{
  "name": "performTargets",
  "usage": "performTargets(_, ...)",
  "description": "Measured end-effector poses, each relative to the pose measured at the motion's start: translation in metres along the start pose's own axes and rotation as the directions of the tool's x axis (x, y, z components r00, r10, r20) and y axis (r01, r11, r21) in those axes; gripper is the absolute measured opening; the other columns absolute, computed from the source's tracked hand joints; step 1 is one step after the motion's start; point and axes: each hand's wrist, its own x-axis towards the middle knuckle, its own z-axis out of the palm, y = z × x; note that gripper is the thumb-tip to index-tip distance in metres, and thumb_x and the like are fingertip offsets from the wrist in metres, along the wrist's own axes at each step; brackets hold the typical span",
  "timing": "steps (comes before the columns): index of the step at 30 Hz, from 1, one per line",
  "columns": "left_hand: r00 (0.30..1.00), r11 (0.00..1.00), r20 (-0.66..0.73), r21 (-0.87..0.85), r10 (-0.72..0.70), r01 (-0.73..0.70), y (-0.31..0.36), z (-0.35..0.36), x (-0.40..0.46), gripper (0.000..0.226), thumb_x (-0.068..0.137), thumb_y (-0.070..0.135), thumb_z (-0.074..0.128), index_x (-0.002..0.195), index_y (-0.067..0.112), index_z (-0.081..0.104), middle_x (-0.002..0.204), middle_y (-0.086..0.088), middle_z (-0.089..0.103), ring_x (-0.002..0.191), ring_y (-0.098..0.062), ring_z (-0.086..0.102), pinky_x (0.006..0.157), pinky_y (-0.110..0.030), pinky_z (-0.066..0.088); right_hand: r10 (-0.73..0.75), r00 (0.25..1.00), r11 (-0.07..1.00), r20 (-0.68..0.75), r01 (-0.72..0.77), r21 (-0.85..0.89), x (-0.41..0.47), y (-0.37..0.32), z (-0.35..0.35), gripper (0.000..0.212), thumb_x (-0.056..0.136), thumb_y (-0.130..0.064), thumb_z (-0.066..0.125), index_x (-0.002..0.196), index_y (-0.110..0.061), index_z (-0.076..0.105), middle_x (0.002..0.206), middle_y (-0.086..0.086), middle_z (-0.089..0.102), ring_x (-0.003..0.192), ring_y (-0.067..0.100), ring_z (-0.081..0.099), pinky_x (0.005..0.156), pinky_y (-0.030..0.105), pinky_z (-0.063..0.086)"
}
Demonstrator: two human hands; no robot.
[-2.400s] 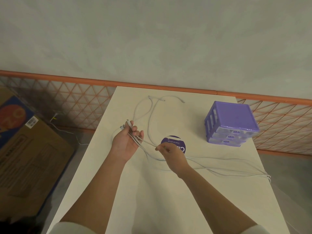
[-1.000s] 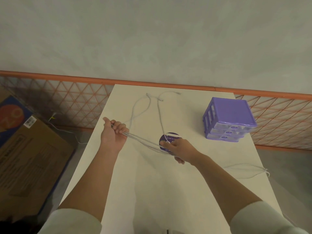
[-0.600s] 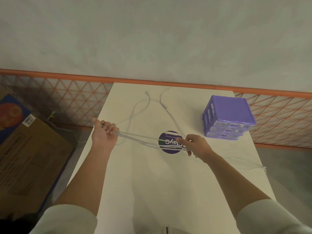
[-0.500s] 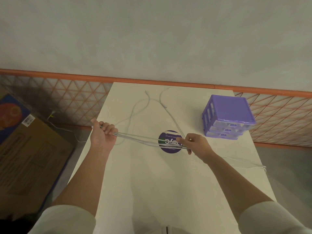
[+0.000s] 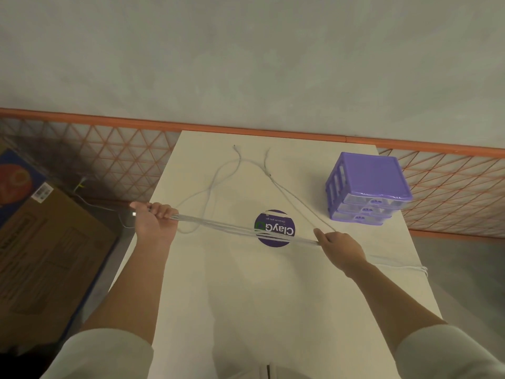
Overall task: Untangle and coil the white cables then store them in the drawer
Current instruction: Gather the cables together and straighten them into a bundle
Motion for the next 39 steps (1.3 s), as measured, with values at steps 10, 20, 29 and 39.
performTargets(10,0.963,0.324,0.270,0.910,0.009,-0.259,-0.031,0.030,-0.037,0.024,0.089,0.041,0.065,0.074,0.026,0.057,0.059,0.008,0.045,0.054,-0.008,0.041,0.053,-0.024,0.031,0.007,0.998,1.000,-0.055,-0.009,-0.026,-0.008,-0.010,0.015,0.059,0.101,-0.051,0.023,0.064,-0.018,0.054,0.066,0.002,0.058,0.056,0.021,0.057,0.048,0.025,0.037)
performTargets(20,0.741,-0.134,0.479,0.791,-0.471,-0.597,-0.123,0.043,-0.088,0.046,0.095,0.055,0.047,0.079,0.013,0.060,0.074,-0.002,0.064,0.069,-0.016,0.059,0.065,-0.026,0.043,-0.083,0.992,0.984,-0.094,0.097,0.148,-0.010,-0.044,0.000,0.056,0.101,-0.049,0.029,0.073,-0.012,0.061,0.066,0.003,0.054,0.062,0.026,0.054,0.049,0.026,0.036)
performTargets(29,0.724,-0.041,0.486,0.816,-0.490,-0.576,-0.156,0.040,-0.111,0.050,0.095,0.056,0.044,0.090,0.007,0.056,0.072,0.007,0.060,0.068,-0.016,0.051,0.067,-0.030,0.039,-0.151,0.986,0.956,-0.065,0.162,0.244,-0.012,-0.039,-0.004,0.057,0.103,-0.052,0.024,0.078,-0.012,0.057,0.069,0.002,0.054,0.068,0.024,0.052,0.049,0.027,0.033)
performTargets(39,0.778,-0.053,0.419,0.866,-0.468,-0.498,-0.173,0.044,-0.115,0.052,0.079,0.077,0.046,0.086,0.032,0.071,0.085,0.004,0.066,0.082,-0.017,0.061,0.085,-0.035,0.047,-0.375,0.925,0.868,0.063,0.326,0.374,-0.020,0.013,-0.026,0.024,0.099,-0.031,0.042,0.084,-0.021,0.058,0.071,-0.009,0.053,0.072,0.018,0.050,0.063,0.029,0.038)
